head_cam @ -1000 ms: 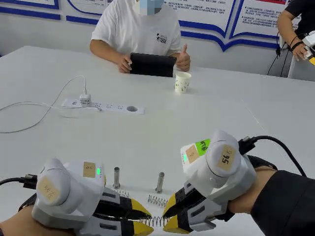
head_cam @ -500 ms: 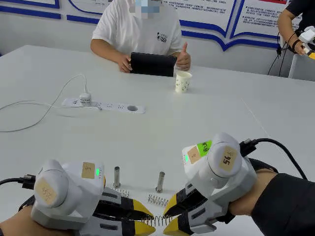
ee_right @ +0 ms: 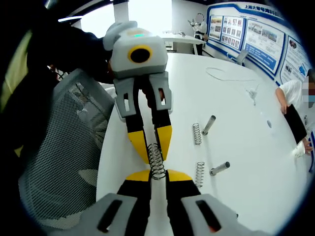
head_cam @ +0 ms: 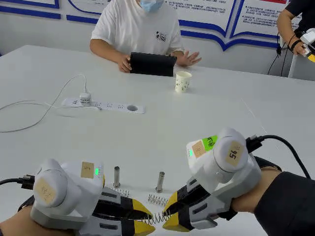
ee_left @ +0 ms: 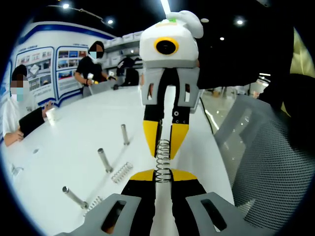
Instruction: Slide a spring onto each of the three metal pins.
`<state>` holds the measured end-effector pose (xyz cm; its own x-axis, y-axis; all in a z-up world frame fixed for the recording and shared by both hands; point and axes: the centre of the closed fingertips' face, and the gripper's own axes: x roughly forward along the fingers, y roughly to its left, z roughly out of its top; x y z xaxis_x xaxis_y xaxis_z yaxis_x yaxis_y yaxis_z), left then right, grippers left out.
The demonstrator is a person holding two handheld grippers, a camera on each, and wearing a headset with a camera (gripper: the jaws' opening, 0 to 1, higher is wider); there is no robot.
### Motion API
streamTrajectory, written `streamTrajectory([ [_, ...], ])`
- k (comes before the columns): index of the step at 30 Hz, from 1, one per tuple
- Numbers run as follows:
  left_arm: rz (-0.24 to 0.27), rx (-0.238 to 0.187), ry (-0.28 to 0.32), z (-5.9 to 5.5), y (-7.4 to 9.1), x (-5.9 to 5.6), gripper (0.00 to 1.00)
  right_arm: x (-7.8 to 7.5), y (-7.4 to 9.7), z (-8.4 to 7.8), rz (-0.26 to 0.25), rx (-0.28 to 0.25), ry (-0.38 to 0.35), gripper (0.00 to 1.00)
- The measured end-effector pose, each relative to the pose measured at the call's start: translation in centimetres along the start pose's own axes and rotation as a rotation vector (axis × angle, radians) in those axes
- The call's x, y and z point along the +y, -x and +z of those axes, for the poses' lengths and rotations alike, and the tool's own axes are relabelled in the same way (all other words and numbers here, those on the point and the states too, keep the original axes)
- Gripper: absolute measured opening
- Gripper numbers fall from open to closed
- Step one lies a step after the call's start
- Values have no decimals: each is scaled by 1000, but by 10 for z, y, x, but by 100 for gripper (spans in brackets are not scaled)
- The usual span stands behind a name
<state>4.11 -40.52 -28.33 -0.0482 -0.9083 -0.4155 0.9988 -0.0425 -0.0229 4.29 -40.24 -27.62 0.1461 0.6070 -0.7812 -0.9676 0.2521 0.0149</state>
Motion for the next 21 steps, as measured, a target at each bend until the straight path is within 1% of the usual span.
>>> streamTrajectory([
  [8,2,2,0,-1,0,0,10,3,2,16,8,-35,2,12],
  [14,2,6,0,-2,-1,0,10,5,1,21,7,-32,18,12],
  [21,3,6,1,-2,-1,-1,10,6,0,26,9,-38,19,12],
])
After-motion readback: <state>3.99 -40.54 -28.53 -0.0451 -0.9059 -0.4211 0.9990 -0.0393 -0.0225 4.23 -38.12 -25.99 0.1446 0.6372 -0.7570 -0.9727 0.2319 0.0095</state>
